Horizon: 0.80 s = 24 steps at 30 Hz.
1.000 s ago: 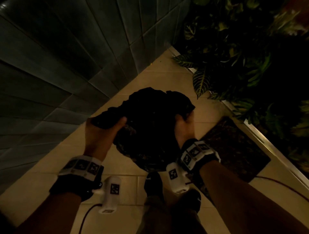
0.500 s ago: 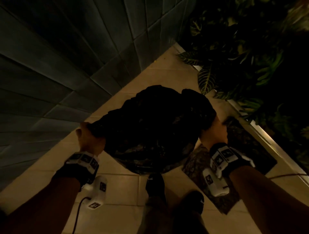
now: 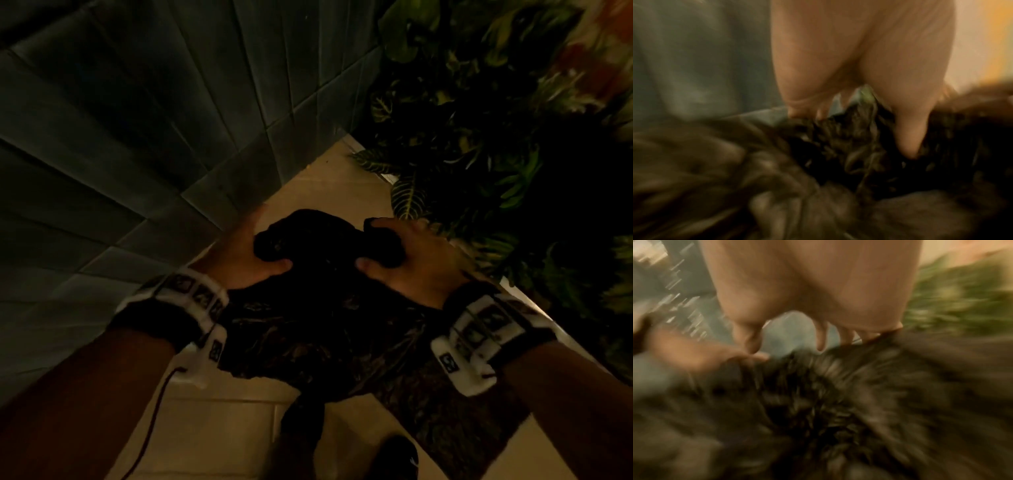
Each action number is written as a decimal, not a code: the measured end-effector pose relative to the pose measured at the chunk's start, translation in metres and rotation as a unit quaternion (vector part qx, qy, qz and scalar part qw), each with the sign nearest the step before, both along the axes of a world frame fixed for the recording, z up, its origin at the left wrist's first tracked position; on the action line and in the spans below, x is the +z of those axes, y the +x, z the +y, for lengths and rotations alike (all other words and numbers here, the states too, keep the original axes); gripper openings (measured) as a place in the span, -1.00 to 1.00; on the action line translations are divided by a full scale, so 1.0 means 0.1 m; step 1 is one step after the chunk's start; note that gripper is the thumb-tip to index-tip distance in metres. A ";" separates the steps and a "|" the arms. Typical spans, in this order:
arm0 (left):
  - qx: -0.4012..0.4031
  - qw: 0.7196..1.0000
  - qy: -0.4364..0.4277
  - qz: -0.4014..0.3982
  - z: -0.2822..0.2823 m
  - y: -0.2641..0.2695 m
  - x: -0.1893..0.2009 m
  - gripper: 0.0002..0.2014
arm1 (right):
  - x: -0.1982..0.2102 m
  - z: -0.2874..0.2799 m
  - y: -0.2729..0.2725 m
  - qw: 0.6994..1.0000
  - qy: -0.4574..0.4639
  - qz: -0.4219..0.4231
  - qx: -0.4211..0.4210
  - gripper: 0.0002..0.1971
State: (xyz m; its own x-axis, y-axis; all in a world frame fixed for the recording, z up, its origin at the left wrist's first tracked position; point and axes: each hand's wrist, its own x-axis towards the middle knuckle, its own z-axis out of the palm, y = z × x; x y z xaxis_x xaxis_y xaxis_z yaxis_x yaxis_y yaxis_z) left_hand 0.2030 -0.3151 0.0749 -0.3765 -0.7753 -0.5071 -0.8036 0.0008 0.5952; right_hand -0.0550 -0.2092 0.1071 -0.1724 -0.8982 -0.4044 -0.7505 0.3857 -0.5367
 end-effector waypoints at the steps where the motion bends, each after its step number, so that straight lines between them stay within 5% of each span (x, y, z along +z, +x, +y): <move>1: -0.045 0.998 -0.009 -0.034 -0.01 -0.07 -0.11 0.02 | -0.08 -0.08 0.10 0.997 0.014 0.043 0.070 -0.16; 4: -0.112 0.986 -0.046 -0.113 -0.10 -0.14 -0.34 -0.34 | -0.36 -0.28 0.16 0.977 0.076 0.085 0.179 0.06; 6: -0.134 0.978 -0.063 -0.147 -0.19 -0.08 -0.35 -0.79 | -0.47 -0.37 0.09 0.971 0.111 0.082 0.198 -0.06; 7: -0.139 0.977 -0.057 -0.150 -0.24 -0.04 -0.31 -0.85 | -0.48 -0.42 0.02 0.970 0.107 0.086 0.201 -0.24; 9: -0.132 0.983 -0.047 -0.120 -0.33 0.10 -0.30 -0.79 | -0.44 -0.46 -0.09 0.970 0.073 0.101 0.210 -0.67; 12: -0.097 0.992 -0.057 -0.053 -0.42 0.21 -0.30 -0.74 | -0.37 -0.47 -0.24 0.979 0.037 0.092 0.178 -0.85; 17: 0.032 0.997 -0.048 0.045 -0.54 -0.06 -0.30 -0.90 | -0.53 -0.68 -0.40 0.995 0.027 0.008 0.092 -0.81; 19: 0.084 0.993 -0.012 0.085 -0.63 -0.10 -0.24 -0.88 | -0.58 -0.75 -0.46 0.992 -0.008 -0.123 0.001 -0.91; 22: -0.012 1.000 -0.016 -0.016 -0.77 -0.03 -0.22 -0.72 | -0.67 -0.81 -0.64 0.968 0.004 -0.243 -0.062 -0.45; 24: -0.038 0.992 -0.085 -0.081 -0.85 -0.03 -0.31 -0.68 | -0.81 -0.86 -0.74 0.978 -0.008 -0.198 -0.060 -0.56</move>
State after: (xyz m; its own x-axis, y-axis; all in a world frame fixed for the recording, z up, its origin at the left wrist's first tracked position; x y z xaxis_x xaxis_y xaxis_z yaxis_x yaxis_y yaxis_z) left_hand 0.2003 -0.4001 0.0441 -0.3611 -0.8274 -0.4301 -0.8827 0.1546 0.4437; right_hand -0.1295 -0.2955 0.0258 -0.1096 -0.8875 -0.4476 -0.4318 0.4481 -0.7828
